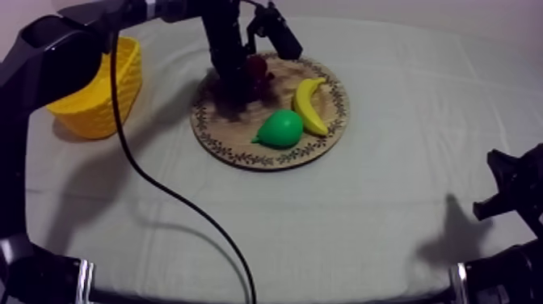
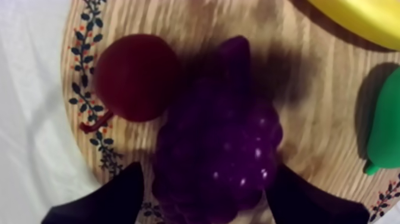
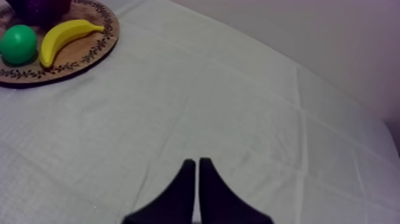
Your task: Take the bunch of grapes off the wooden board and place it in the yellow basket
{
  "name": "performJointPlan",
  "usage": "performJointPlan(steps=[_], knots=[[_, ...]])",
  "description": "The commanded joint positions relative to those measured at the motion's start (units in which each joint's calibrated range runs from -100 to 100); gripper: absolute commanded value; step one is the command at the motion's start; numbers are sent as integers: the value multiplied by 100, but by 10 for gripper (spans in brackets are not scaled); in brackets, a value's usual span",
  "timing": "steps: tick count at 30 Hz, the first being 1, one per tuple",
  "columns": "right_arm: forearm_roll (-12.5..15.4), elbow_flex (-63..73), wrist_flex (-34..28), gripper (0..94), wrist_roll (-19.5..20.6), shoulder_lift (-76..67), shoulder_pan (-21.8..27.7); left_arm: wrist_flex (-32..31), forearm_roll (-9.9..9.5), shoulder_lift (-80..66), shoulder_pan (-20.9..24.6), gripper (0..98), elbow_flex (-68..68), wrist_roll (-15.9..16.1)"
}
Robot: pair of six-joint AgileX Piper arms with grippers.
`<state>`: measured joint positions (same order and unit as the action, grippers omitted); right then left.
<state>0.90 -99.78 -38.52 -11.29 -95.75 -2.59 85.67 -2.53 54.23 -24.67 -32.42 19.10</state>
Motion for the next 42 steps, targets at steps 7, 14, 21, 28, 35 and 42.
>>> performJointPlan(steps=[7, 14, 21, 28, 35, 42], knots=[[1, 0, -3, 3, 3, 0, -1, 95, -12, 214, 16, 540, -146, -119], [1, 0, -3, 3, 3, 0, -1, 100, -21, 248, 17, 438, -175, -179], [1, 0, -3, 3, 3, 0, -1, 23, -52, 77, 1, 416, -21, -232], [1, 0, -3, 3, 3, 0, -1, -194, -65, -653, -56, 419, 611, -323], [1, 0, -3, 3, 3, 0, -1, -349, -131, -1744, -244, 412, 1335, -445], [1, 0, -3, 3, 3, 0, -1, -221, -168, -2667, -388, 410, 1884, -576]])
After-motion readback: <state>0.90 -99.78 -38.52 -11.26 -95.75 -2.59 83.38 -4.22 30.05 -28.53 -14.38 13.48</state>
